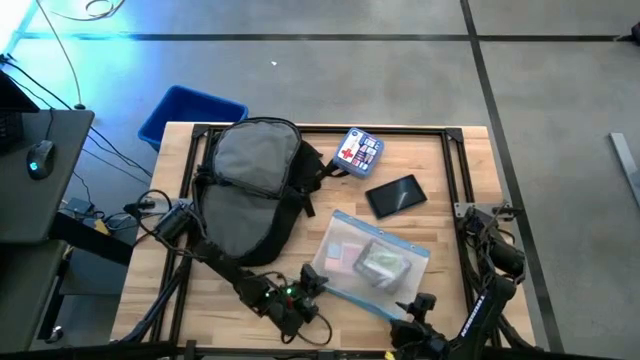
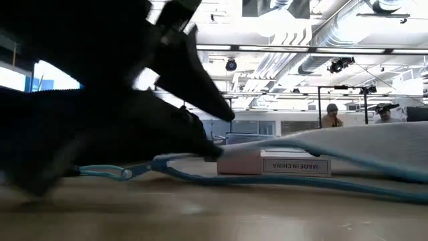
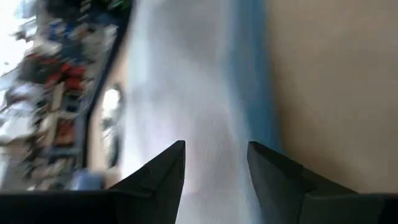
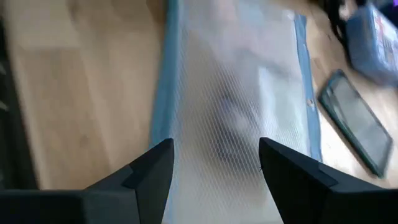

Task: Unpack backpack
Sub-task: Open the white zip bag, then remove the purple chocolate bar from the white zip bag

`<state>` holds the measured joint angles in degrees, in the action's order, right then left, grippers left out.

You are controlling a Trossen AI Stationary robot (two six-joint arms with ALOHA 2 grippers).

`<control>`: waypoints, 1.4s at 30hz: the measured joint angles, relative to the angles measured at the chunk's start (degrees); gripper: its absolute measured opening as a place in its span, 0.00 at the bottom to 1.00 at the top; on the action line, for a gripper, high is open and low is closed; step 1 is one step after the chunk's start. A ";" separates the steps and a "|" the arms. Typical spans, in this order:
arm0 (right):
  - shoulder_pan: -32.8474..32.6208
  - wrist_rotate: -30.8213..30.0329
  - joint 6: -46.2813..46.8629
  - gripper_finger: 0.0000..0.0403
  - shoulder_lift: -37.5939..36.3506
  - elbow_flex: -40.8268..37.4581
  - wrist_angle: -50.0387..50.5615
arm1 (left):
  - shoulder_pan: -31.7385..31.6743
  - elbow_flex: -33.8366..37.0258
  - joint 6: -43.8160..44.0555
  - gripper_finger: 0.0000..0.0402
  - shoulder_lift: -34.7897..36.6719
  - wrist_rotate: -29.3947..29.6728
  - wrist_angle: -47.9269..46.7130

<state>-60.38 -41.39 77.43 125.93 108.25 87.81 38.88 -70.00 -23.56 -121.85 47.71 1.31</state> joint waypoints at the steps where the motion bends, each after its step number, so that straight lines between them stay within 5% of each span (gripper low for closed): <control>1: 0.01 -2.16 -1.32 0.55 0.00 0.11 -1.22 | 0.20 -0.60 0.45 0.39 -0.05 -0.81 -1.07; 4: 0.68 -7.06 -8.50 0.55 0.00 -0.18 -6.92 | 0.03 -1.51 1.67 0.39 -0.12 -3.06 -3.03; 13: 4.44 -7.01 -22.71 0.55 0.02 -0.33 -21.34 | -4.83 -0.24 6.97 0.38 0.00 3.51 -3.77; 20: 7.42 -1.19 -34.74 0.54 3.39 -0.38 -28.96 | -6.11 -0.20 10.06 0.28 -0.30 11.08 -0.88; 28: 10.93 2.79 -29.25 0.54 5.99 -0.42 -24.34 | -7.45 -0.22 14.78 0.07 -0.30 10.97 -0.37; 42: 10.67 6.67 -20.78 0.55 6.03 -0.42 -18.69 | -11.42 -0.28 16.90 0.01 -0.24 8.87 -0.57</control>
<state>-49.71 -34.72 56.65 131.96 107.83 69.13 27.46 -70.28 -6.67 -122.09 56.57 0.74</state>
